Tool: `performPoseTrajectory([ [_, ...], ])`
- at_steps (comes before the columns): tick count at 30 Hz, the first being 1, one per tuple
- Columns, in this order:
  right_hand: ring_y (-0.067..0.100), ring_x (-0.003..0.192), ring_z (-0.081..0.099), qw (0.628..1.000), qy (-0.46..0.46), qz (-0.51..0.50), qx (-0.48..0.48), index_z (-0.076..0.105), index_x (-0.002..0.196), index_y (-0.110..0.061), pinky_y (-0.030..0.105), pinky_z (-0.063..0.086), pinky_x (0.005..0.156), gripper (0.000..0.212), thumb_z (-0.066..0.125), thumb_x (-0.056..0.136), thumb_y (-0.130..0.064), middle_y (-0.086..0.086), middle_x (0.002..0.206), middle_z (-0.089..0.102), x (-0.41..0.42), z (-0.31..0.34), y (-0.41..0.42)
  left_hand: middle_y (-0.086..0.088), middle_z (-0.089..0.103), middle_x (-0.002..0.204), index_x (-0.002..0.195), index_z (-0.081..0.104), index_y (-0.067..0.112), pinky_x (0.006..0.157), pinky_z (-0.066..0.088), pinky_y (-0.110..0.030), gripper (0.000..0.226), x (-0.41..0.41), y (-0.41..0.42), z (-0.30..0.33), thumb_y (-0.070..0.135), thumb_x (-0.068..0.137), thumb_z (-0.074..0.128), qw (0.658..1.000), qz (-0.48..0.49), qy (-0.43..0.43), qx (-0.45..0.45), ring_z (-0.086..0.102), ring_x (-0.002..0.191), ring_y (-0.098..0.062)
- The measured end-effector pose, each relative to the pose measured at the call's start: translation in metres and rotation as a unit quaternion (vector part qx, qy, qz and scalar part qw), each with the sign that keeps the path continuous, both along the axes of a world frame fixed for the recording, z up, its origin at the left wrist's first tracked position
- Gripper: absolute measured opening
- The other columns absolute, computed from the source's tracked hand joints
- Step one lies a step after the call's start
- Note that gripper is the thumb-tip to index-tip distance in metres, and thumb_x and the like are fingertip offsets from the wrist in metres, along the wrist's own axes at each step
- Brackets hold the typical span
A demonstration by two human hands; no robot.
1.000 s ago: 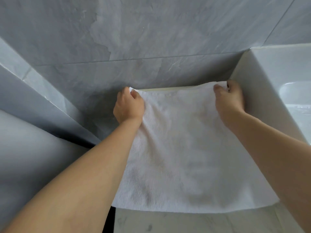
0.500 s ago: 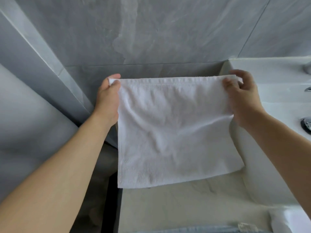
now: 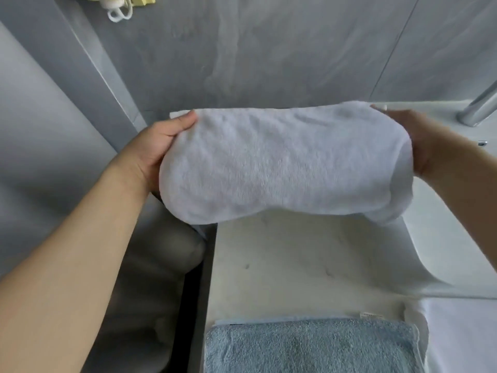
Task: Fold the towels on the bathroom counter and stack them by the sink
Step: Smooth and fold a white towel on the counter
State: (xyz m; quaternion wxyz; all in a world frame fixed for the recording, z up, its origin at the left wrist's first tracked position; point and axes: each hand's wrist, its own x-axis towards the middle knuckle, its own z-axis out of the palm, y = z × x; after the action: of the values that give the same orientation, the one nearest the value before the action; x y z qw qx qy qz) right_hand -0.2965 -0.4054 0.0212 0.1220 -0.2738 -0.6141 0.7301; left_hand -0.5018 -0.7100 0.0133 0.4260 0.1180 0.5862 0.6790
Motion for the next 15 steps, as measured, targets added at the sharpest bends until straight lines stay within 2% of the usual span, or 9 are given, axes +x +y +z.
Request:
performPoseTrajectory([
  [1,0.008,0.063,0.069,0.999,-0.036,0.021,0.003,0.079,0.07,-0.021,0.02,0.053,0.051,0.044,0.046,0.099,-0.018,-0.006,0.071,0.073,0.004,0.003,0.003,-0.005,0.074,0.109,0.1,0.08,0.017,0.078,0.058,-0.032,0.03,0.001,-0.003,0.006,0.04,0.094,0.06,1.0,-0.007,0.0,-0.028,0.07,0.105,-0.022],
  [3,0.011,0.055,0.069,0.992,-0.117,0.048,0.008,0.074,0.076,-0.013,0.022,0.05,0.041,0.034,0.048,0.098,-0.014,-0.002,0.066,0.072,0.009,0.005,0.006,-0.003,0.075,0.102,0.095,0.08,0.018,0.075,0.059,-0.031,0.028,0.004,-0.004,0.01,0.039,0.094,0.061,0.998,-0.013,-0.003,-0.056,0.072,0.098,-0.02],
  [6,0.016,0.063,0.072,0.984,-0.17,0.054,-0.025,0.067,0.094,-0.007,0.025,0.053,0.044,0.02,0.048,0.098,-0.013,0.007,0.085,0.075,0.012,-0.001,0.006,0.0,0.075,0.099,0.092,0.08,0.024,0.074,0.059,-0.028,0.034,0.009,-0.005,0.003,0.048,0.096,0.057,0.998,-0.011,-0.001,-0.059,0.073,0.095,-0.016],
  [8,0.023,0.082,0.073,0.978,-0.175,0.08,-0.076,0.067,0.109,-0.002,0.031,0.059,0.058,0.029,0.042,0.1,-0.014,0.015,0.105,0.072,0.016,-0.012,0.004,0.0,0.075,0.1,0.09,0.08,0.026,0.076,0.059,-0.028,0.043,0.011,-0.006,-0.007,0.057,0.095,0.05,0.999,-0.014,-0.011,-0.049,0.072,0.097,-0.016],
  [9,0.032,0.094,0.07,0.972,-0.164,0.124,-0.111,0.066,0.113,0.005,0.037,0.06,0.072,0.037,0.036,0.102,-0.015,0.023,0.113,0.067,0.021,-0.018,0.004,0.001,0.074,0.099,0.089,0.08,0.027,0.077,0.059,-0.028,0.044,0.012,-0.007,-0.011,0.059,0.094,0.051,0.999,-0.023,-0.02,-0.036,0.072,0.097,-0.015],
  [11,0.049,0.116,0.053,0.953,-0.088,0.191,-0.219,0.053,0.116,0.024,0.046,0.04,0.104,0.047,0.029,0.102,-0.014,0.035,0.134,0.044,0.026,-0.027,-0.001,0.0,0.073,0.104,0.096,0.079,0.024,0.086,0.057,-0.029,0.038,0.013,-0.012,-0.015,0.058,0.086,0.064,0.997,-0.054,-0.055,0.006,0.07,0.104,-0.015],
  [12,0.05,0.116,0.05,0.941,-0.062,0.163,-0.292,0.048,0.108,0.032,0.043,0.034,0.107,0.047,0.036,0.097,-0.012,0.037,0.136,0.04,0.023,-0.028,-0.001,0.0,0.073,0.108,0.1,0.078,0.023,0.09,0.055,-0.03,0.038,0.012,-0.013,-0.015,0.056,0.083,0.07,0.995,-0.068,-0.068,0.033,0.068,0.109,-0.016],
  [14,0.036,0.1,0.062,0.957,-0.061,0.012,-0.285,0.06,0.084,0.025,0.029,0.048,0.085,0.041,0.055,0.082,-0.015,0.027,0.118,0.059,0.012,-0.032,0.006,0.001,0.074,0.107,0.099,0.078,0.023,0.09,0.054,-0.03,0.031,0.005,-0.012,-0.015,0.049,0.084,0.073,0.992,-0.075,-0.053,0.087,0.067,0.11,-0.016],
  [15,0.03,0.093,0.069,0.972,-0.067,0.019,-0.226,0.071,0.082,0.012,0.028,0.054,0.074,0.033,0.059,0.078,-0.018,0.02,0.106,0.068,0.006,-0.03,0.008,0.002,0.074,0.104,0.095,0.078,0.023,0.089,0.054,-0.029,0.026,-0.001,-0.006,-0.016,0.046,0.085,0.073,0.993,-0.063,-0.036,0.095,0.068,0.108,-0.016],
])
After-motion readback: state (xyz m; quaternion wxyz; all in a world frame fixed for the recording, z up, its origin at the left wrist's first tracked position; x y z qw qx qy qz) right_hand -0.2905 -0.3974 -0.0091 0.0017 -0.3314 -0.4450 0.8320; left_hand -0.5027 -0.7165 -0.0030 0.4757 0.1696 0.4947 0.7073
